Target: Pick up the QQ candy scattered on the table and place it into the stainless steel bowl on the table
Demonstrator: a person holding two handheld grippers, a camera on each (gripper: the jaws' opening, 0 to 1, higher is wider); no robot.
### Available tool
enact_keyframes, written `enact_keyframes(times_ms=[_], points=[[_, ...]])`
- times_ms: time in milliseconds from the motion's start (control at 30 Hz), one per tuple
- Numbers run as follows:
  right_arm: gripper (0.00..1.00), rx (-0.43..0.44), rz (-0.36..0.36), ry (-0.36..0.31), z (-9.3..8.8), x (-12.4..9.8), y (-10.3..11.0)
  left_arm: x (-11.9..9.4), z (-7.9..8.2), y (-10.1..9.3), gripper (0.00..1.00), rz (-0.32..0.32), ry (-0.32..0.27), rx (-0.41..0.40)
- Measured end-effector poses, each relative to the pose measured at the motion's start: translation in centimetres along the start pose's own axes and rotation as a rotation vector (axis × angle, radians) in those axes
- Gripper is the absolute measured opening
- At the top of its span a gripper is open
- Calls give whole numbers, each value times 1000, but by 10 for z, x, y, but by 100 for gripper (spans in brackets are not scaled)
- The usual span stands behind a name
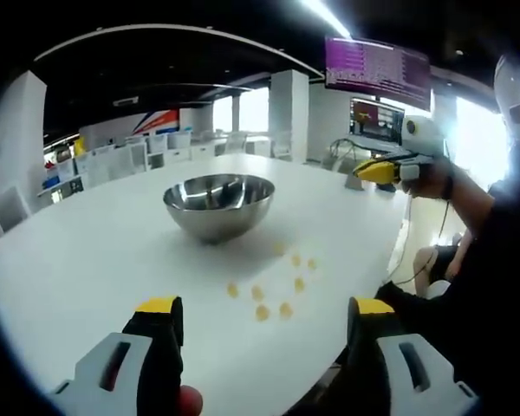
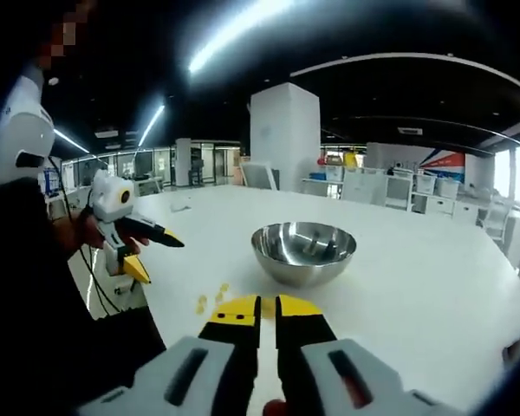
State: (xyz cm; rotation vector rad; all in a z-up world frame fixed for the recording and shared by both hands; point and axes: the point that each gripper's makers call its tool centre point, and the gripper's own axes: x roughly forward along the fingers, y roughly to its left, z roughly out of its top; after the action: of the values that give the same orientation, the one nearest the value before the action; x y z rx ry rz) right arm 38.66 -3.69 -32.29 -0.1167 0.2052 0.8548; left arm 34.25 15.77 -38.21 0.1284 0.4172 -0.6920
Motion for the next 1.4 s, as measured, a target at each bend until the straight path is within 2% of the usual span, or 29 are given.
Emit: enact_keyframes(times_ms=[67,300,467,567,767,967,1200,1400], points=[[7,-41,18,-4,9,10,-2,0,-1,1,78,1,0,-3],[7,-108,31,5,36,51,-29,-2,-4,2,77,1,5,-6],[7,-158,47,39,53,85,-52,-5,-7,4,77,1,8,-14],[7,-196,66,70,57,101,-60,-6,-10,5,76,4,10,-18],[7,-250,111,171,51,147,-74,-6,-12,5,76,5,3,-31],[8,-310,189,300,29,184,-72,-6,-15,6,76,4,4,-38],[8,-360,222,391,13,209,-71,-6,-16,8,75,8,1,-46],[8,-372,237,432,3,214,-69,-7,-18,10,75,11,2,-52]])
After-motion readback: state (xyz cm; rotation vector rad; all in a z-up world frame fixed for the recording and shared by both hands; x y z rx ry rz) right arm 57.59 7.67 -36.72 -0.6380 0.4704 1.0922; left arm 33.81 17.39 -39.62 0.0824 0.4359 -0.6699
